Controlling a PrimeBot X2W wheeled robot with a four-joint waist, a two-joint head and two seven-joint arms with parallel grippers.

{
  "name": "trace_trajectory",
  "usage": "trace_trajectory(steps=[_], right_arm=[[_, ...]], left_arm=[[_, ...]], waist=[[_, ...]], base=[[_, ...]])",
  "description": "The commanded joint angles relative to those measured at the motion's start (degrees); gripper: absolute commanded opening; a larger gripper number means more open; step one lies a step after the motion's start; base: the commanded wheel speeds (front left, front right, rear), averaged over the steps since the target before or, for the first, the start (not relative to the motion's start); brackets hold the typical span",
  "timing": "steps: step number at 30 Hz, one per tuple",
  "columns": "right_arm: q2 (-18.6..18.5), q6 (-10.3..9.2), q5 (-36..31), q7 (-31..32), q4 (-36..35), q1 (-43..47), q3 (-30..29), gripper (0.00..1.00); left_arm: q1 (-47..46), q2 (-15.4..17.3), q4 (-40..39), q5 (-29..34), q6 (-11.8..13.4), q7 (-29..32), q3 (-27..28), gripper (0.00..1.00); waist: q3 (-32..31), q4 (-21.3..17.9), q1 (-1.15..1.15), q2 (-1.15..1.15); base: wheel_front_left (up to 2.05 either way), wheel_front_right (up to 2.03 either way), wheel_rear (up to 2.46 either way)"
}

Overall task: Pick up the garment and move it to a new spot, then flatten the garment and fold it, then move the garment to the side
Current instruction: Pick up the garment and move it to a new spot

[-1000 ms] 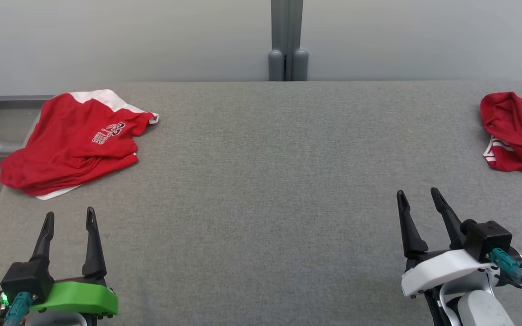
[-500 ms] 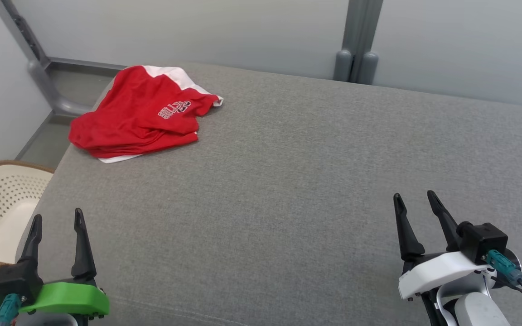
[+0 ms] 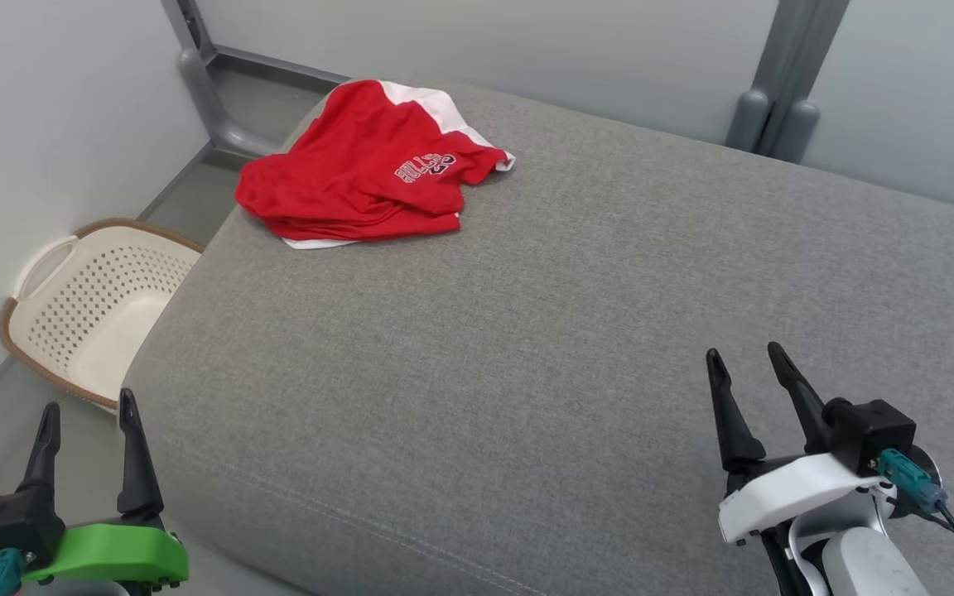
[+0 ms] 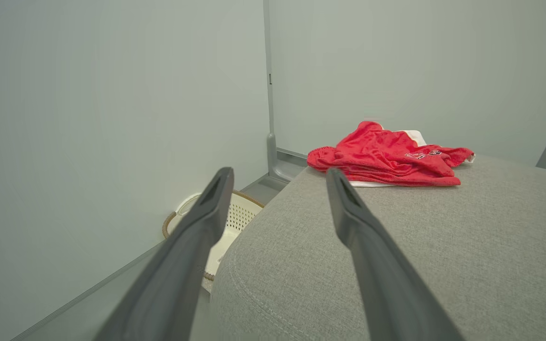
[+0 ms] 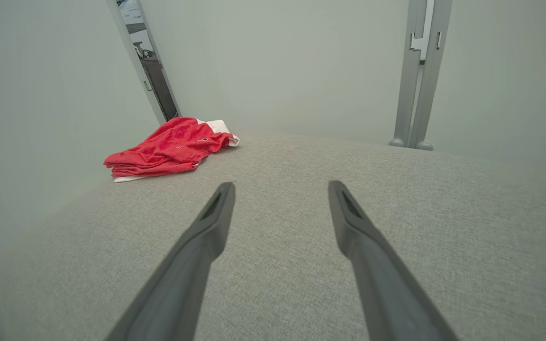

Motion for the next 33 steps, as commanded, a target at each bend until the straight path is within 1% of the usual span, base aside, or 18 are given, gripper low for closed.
trace_trajectory(steps=[1, 8, 13, 17, 23, 29, 33], right_arm=[[-0.26, -0.09, -0.09, 0.06, 0.05, -0.80, 0.02, 1.00], [-0.39, -0.09, 0.05, 0.23, 0.08, -0.94, 0.72, 1.00], [-0.61, -0.09, 0.03, 0.24, -0.27, -1.30, 0.61, 1.00], [-1.30, -0.09, -0.61, 0.56, -1.20, -2.36, -0.12, 1.00], [-2.85, -0.09, -1.34, 1.32, -3.18, -4.21, -2.17, 1.00], [-4.83, -0.10, -2.42, 2.64, -6.94, -6.37, -5.22, 1.00], [-6.04, -0.10, -3.28, 3.41, -10.65, -7.42, -8.72, 1.00]], left_arm=[[0.98, 0.13, 0.08, -0.45, 0.23, -0.45, 0.13, 1.00], [0.97, -0.04, 0.49, -0.91, 0.90, -0.95, 0.31, 1.00], [-0.56, 0.02, 0.97, -1.34, 0.78, -1.34, 0.23, 1.00], [-3.02, 0.36, 1.12, -1.39, 0.86, -1.69, 0.27, 1.00], [-9.80, 1.64, 3.09, -1.82, -0.01, -2.07, 0.11, 1.00], [-19.92, 3.95, 4.53, -2.74, -1.13, -2.28, 0.57, 1.00], [-27.65, 5.78, 5.94, -3.75, -1.60, -2.27, 1.36, 1.00]], waist=[[0.86, 1.62, 0.00, 0.00], [1.42, 1.29, 0.00, 0.00], [1.99, -0.16, 0.00, 0.00], [3.44, -2.16, 0.00, 0.00], [7.38, -7.19, 0.00, 0.00], [14.19, -13.41, 0.00, 0.00], [19.60, -17.13, 0.00, 0.00]], base=[[0.00, 0.00, 0.00], [0.00, 0.00, 0.00], [0.00, 0.00, 0.00], [0.00, 0.00, 0.00], [0.00, 0.00, 0.00], [0.00, 0.00, 0.00], [0.00, 0.00, 0.00]])
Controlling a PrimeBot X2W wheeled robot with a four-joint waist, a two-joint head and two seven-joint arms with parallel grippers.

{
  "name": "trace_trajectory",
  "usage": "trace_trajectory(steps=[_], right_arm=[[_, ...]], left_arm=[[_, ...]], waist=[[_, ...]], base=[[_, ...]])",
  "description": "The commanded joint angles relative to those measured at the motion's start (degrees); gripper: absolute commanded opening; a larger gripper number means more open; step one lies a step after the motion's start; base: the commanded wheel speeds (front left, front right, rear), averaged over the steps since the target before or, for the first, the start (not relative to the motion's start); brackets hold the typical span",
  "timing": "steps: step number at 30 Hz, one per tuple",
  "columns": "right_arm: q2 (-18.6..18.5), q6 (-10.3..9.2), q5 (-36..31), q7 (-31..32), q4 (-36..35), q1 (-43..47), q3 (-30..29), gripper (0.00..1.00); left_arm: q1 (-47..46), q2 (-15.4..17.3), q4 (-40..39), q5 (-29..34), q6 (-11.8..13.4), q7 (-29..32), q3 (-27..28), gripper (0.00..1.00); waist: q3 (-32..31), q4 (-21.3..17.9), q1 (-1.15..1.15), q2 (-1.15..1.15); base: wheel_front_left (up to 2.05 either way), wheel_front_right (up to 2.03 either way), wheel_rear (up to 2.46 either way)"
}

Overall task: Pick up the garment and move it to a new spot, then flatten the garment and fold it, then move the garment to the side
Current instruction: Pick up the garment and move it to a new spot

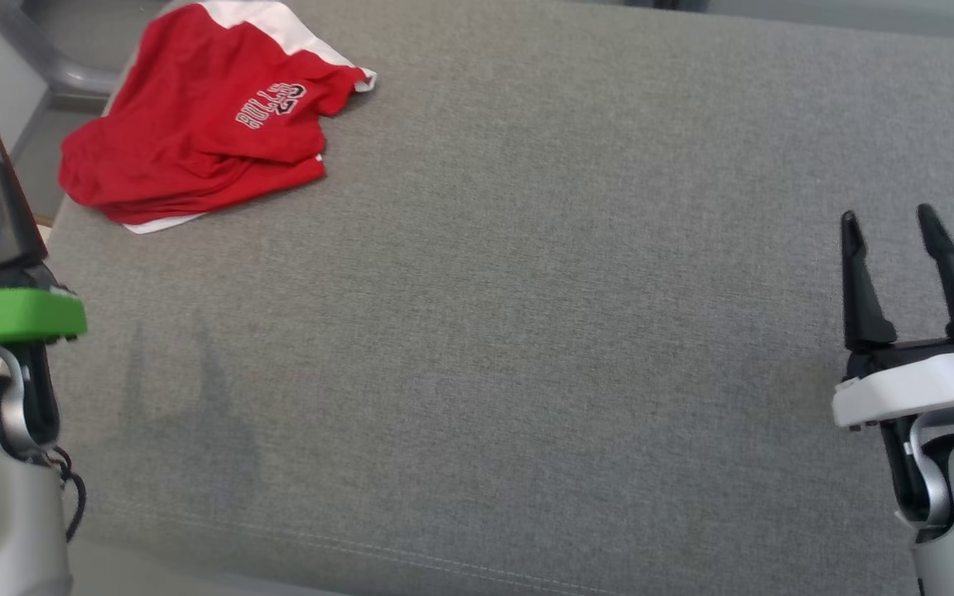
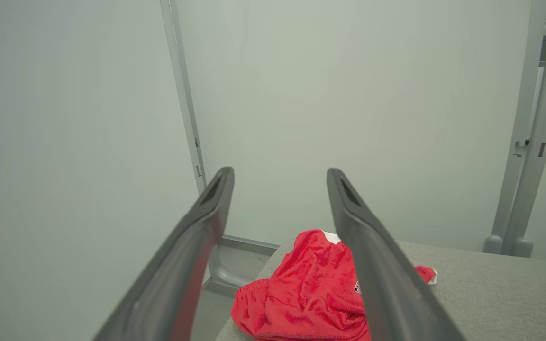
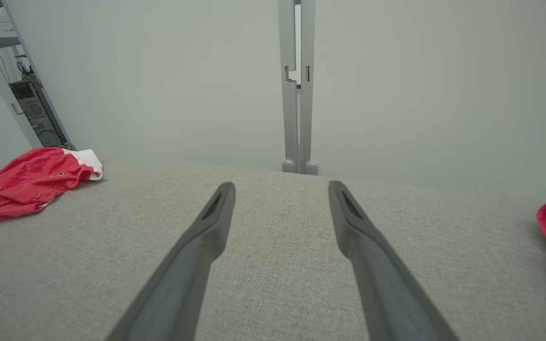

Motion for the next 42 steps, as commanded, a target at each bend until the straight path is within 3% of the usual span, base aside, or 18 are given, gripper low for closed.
trace_trajectory(steps=[1, 10, 19, 25, 31, 34, 35, 36, 37, 42], right_arm=[[-0.64, -0.10, -0.47, 0.28, -1.53, -1.01, -1.17, 1.00], [-0.86, -0.09, -0.80, 1.45, -8.63, -0.66, -7.22, 1.00], [-1.56, -0.09, -1.04, 2.97, -14.16, 0.12, -10.07, 1.00], [-2.42, -0.10, -0.97, 4.12, -16.60, -0.02, -10.59, 1.00], [-3.12, -0.10, -0.68, 4.96, -17.68, 0.49, -11.09, 1.00], [-3.29, -0.10, -0.54, 5.10, -17.95, 0.40, -10.93, 1.00], [-3.31, -0.10, -0.53, 5.14, -17.98, 0.39, -10.93, 1.00], [-3.29, -0.10, -0.55, 5.08, -17.98, 0.40, -10.95, 1.00], [-3.28, -0.10, -0.60, 5.13, -17.94, 0.41, -10.91, 1.00], [-3.10, -0.10, -0.72, 5.27, -17.14, 0.12, -10.31, 1.00]], left_arm=[[-3.47, 0.94, 0.81, -0.84, -0.22, 0.01, 0.65, 1.00], [-18.36, 5.93, 10.54, -1.45, -1.79, -0.24, 0.73, 1.00], [-28.70, 7.92, 23.64, -1.87, -2.90, 0.82, -0.63, 1.00], [-33.56, 9.27, 35.42, -2.52, -3.83, 6.56, -2.64, 1.00], [-36.28, 9.70, 46.04, -4.70, -4.54, 17.52, -4.54, 1.00], [-37.14, 9.90, 48.77, -5.31, -4.70, 20.12, -5.21, 1.00], [-37.44, 9.91, 49.26, -5.44, -4.72, 20.51, -5.35, 0.86], [-37.66, 9.89, 49.72, -5.83, -4.76, 20.50, -5.52, 0.27], [-37.87, 9.96, 50.00, -5.95, -4.82, 20.49, -5.70, 0.00], [-39.18, 10.47, 50.77, -6.74, -4.95, 19.55, -7.25, 0.00]], waist=[[9.06, -7.66, 0.00, 0.00], [18.09, -13.41, 0.00, 0.00], [23.61, -14.91, 0.00, 0.00], [24.82, -14.37, 0.00, 0.00], [25.55, -13.84, 0.00, 0.00], [25.76, -13.80, 0.00, 0.00], [25.75, -13.77, 0.00, 0.00], [25.70, -13.73, 0.00, 0.00], [25.63, -13.73, 0.00, 0.00], [24.48, -13.71, 0.00, 0.00]], base=[[0.00, 0.00, 0.00], [0.00, 0.00, 0.00], [0.00, 0.00, 0.00], [0.00, 0.00, 0.00], [0.00, 0.00, 0.00], [0.00, 0.00, 0.00], [0.00, 0.00, 0.00], [0.00, 0.00, 0.00], [0.00, 0.00, 0.00], [0.00, 0.00, 0.00]])
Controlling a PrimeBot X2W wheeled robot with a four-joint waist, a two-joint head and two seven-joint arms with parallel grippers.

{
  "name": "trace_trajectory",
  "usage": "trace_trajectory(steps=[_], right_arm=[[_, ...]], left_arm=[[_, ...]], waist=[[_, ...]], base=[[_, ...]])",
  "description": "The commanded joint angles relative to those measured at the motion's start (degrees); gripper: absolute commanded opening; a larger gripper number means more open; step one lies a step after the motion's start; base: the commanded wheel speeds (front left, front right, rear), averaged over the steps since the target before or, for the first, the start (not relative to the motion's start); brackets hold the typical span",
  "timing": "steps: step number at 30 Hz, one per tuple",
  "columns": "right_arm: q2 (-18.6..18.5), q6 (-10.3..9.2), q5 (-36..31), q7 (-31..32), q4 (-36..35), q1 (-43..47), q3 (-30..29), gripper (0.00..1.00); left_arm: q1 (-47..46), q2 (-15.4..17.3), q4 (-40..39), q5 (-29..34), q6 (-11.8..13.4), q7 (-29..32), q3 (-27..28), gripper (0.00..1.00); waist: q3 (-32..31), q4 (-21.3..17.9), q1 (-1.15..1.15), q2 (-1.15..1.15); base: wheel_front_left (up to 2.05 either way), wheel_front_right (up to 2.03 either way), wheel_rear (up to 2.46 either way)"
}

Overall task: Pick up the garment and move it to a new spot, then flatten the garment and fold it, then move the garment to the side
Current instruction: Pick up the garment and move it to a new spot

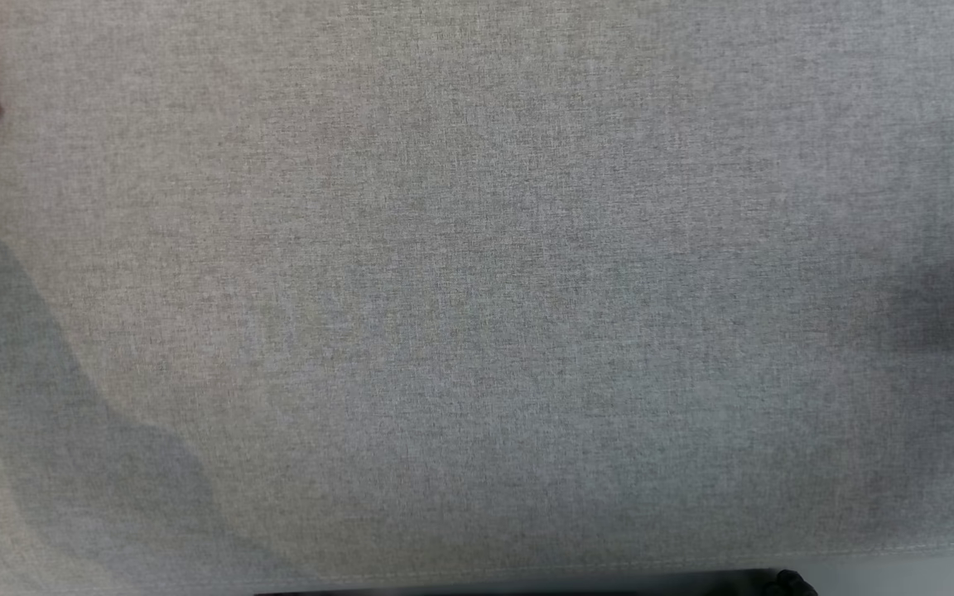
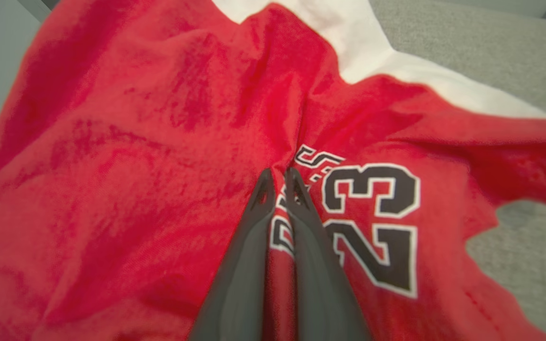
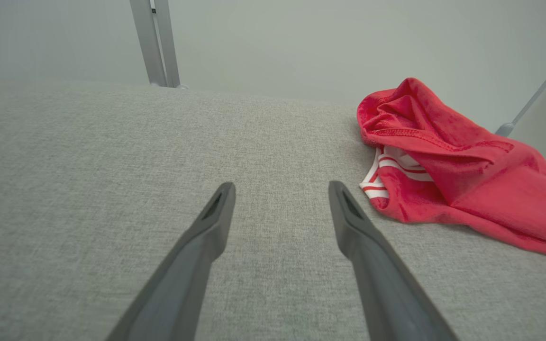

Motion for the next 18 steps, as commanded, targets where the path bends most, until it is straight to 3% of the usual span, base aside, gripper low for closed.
trace_trajectory(steps=[1, 7, 18], right_arm=[[0.01, -0.10, 0.09, -0.05, 0.39, -0.11, 0.33, 1.00], [0.79, -0.10, 0.54, -0.99, 2.21, -0.60, 1.54, 1.00], [3.73, -0.09, 1.62, -5.54, 10.19, -2.13, 5.45, 1.00]], left_arm=[[0.80, -0.07, 0.99, -0.43, -0.09, 0.03, -0.55, 0.00], [0.07, 1.24, -1.12, -2.20, -0.11, -4.22, -2.20, 0.00], [-3.41, 4.69, -7.86, 0.38, -0.13, -13.63, -6.58, 0.00]], waist=[[-0.68, -0.09, 0.00, 0.00], [-3.04, -0.62, 0.00, 0.00], [-10.80, -3.88, 0.00, 0.00]], base=[[0.00, 0.00, 0.00], [0.00, 0.00, 0.00], [0.00, 0.00, 0.00]])
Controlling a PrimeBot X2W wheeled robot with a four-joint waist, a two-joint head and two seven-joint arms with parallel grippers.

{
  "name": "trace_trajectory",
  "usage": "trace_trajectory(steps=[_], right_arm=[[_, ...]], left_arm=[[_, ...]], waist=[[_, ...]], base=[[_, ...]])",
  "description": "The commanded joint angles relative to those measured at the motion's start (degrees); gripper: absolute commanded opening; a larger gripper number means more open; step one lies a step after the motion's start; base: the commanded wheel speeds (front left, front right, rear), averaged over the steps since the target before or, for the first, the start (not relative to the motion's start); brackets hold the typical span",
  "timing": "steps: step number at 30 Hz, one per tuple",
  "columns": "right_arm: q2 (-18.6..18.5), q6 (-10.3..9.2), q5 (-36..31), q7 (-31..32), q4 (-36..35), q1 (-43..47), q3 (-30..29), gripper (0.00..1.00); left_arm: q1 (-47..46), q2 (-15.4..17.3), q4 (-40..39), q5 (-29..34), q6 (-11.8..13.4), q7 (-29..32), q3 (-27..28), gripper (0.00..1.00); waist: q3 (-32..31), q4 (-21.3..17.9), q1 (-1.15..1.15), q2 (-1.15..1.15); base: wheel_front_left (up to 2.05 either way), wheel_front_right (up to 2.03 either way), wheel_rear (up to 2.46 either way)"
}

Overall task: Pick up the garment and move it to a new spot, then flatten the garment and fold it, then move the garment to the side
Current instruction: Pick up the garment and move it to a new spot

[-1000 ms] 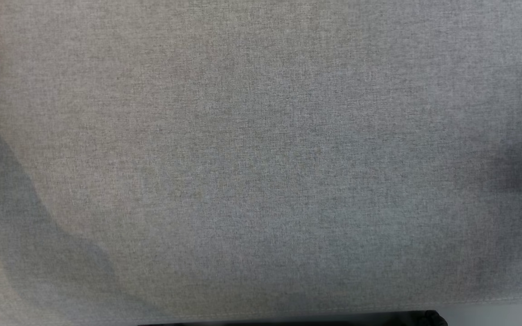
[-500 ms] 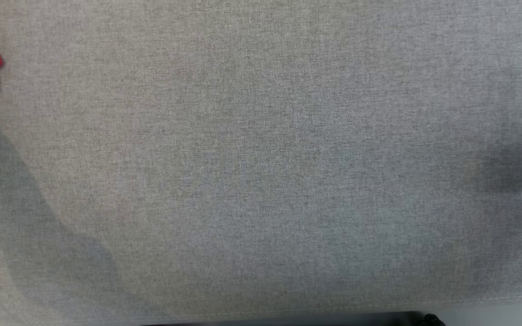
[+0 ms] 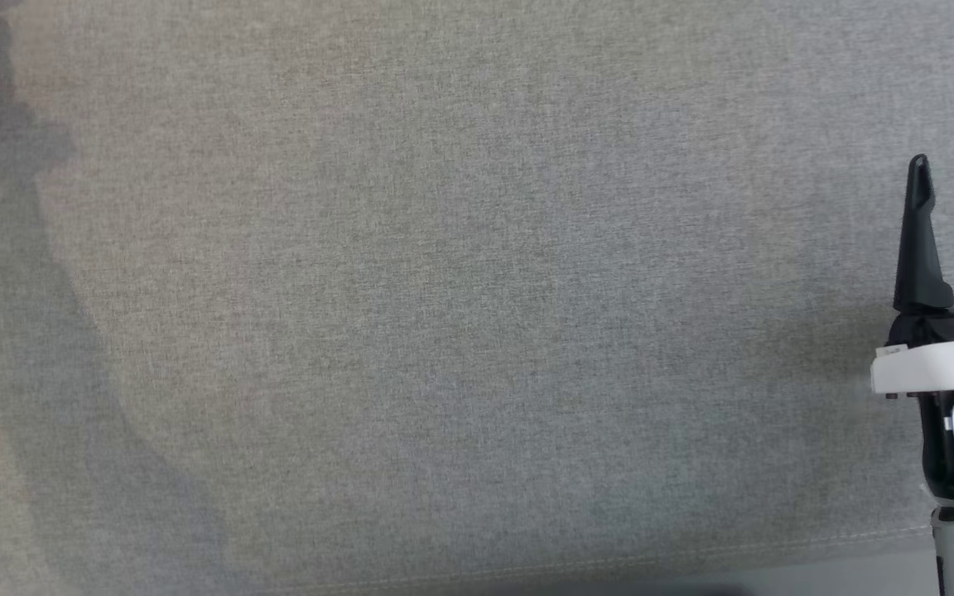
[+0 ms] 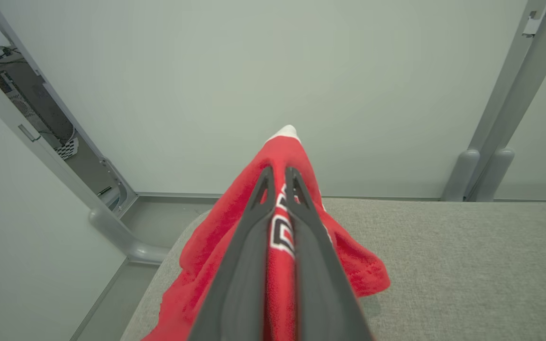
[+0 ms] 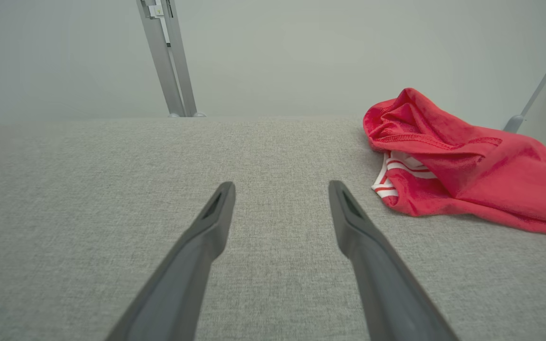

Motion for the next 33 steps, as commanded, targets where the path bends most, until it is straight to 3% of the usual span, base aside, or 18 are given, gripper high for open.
trace_trajectory(steps=[1, 8, 16, 25, 33], right_arm=[[0.42, -0.09, 0.34, -0.83, 1.01, -0.67, 0.49, 1.00], [2.62, -0.10, 1.28, -4.07, 6.57, -1.05, 3.37, 1.00], [4.26, -0.10, 3.24, -6.60, 12.22, -2.23, 6.63, 1.00], [5.03, -0.09, 5.44, -7.36, 15.89, -3.41, 8.98, 1.00], [5.11, -0.09, 8.18, -7.41, 15.09, -2.59, 9.61, 1.00]], left_arm=[[-1.39, 0.70, -1.33, 0.67, -0.13, -0.64, -0.56, 0.00], [-3.07, 0.24, -10.57, 2.28, -0.13, 0.21, -4.87, 0.00], [-1.36, -1.85, -23.85, 3.13, -0.10, 6.12, -9.41, 0.00], [5.63, -7.74, -35.21, 2.29, 0.27, 12.14, -15.75, 0.00], [17.24, -11.78, -37.10, 0.31, 2.24, 11.96, -18.97, 0.00]], waist=[[-3.34, -2.33, 0.00, 0.00], [-7.77, -6.49, 0.00, 0.00], [-11.77, -13.07, 0.00, 0.00], [-13.35, -18.63, 0.00, 0.00], [-13.13, -20.76, 0.00, 0.00]], base=[[0.00, 0.00, 0.00], [0.00, 0.00, 0.00], [0.00, 0.00, 0.00], [0.00, 0.00, 0.00], [0.00, 0.00, 0.00]])
